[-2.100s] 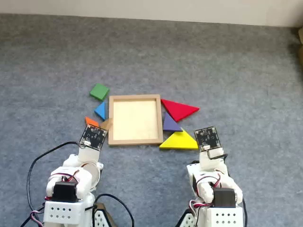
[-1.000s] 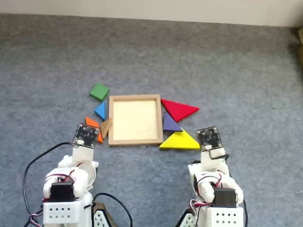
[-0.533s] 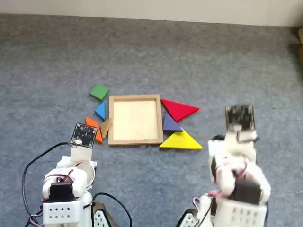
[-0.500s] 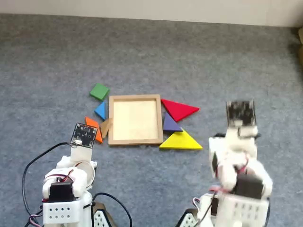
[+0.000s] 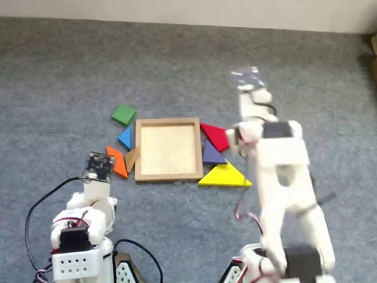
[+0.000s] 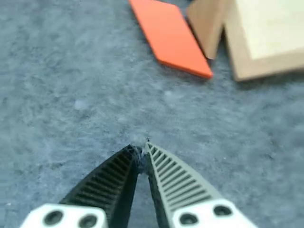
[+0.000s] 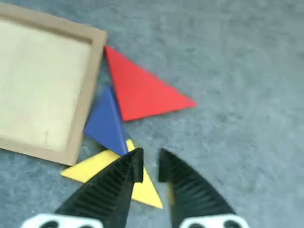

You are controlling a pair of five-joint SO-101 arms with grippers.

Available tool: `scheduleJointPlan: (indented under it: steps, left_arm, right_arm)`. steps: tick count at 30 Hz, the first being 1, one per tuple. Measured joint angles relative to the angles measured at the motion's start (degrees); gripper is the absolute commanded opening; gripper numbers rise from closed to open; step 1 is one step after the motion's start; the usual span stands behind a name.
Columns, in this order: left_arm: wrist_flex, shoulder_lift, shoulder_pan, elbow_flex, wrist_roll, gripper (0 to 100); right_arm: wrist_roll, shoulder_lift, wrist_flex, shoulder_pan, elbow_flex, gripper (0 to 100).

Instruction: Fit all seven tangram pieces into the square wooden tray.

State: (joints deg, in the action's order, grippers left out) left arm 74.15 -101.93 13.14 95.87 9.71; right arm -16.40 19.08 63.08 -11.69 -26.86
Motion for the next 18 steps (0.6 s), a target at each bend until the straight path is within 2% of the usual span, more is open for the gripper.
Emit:
scheduleJointPlan:
  steps: [3,10,18]
  left_arm:
    - [-1.1,0.0,2.1,0.0,0.0,1]
    - [-1.5,0.0,2.6,0.0,0.0,1]
    - [-1.7,0.0,2.6,0.0,0.0,1]
  right_arm:
    - [0.0,-9.3,-0.5,-3.4,5.5,23.8]
    - [0.0,-30.5,-0.7,-7.7,21.5,24.1]
    - [0.1,-48.4,-0.7,-7.7,35.3,24.2]
